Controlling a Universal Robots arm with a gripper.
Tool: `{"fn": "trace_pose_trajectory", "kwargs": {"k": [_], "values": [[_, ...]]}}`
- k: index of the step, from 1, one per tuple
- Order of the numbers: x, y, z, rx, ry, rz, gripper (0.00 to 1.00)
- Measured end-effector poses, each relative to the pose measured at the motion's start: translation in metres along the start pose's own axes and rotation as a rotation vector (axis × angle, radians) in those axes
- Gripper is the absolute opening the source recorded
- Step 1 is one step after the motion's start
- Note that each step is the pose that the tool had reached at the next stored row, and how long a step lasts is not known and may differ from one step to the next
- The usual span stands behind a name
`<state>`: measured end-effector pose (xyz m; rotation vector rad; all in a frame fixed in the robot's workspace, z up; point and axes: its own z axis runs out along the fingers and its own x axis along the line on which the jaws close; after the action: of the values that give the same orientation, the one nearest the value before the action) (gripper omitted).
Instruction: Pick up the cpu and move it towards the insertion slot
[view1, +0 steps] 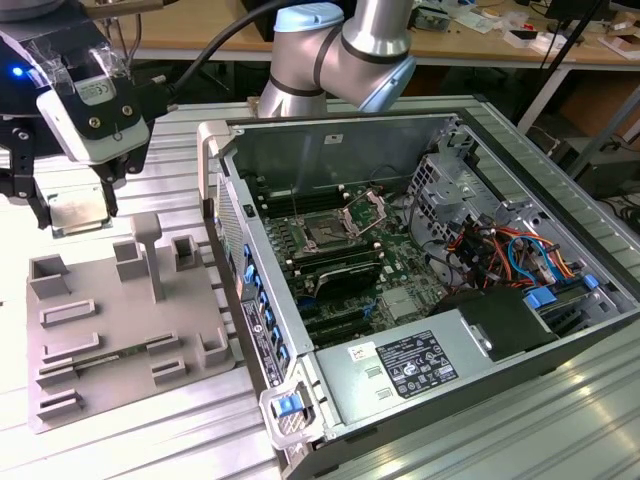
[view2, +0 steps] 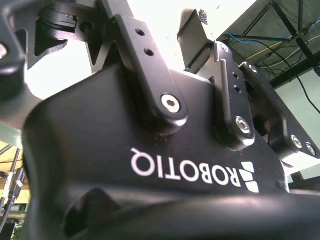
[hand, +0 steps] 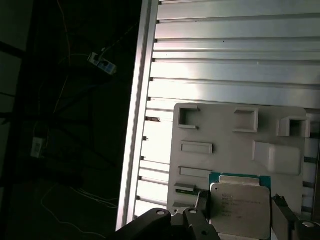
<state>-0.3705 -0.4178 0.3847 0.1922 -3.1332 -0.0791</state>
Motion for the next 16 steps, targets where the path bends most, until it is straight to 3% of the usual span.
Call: {"fn": "trace_pose_trajectory", "kwargs": {"k": [16], "values": [[-0.0135,-0.0017,0.0,0.0,-0.0001,0.0,0.55]]}}
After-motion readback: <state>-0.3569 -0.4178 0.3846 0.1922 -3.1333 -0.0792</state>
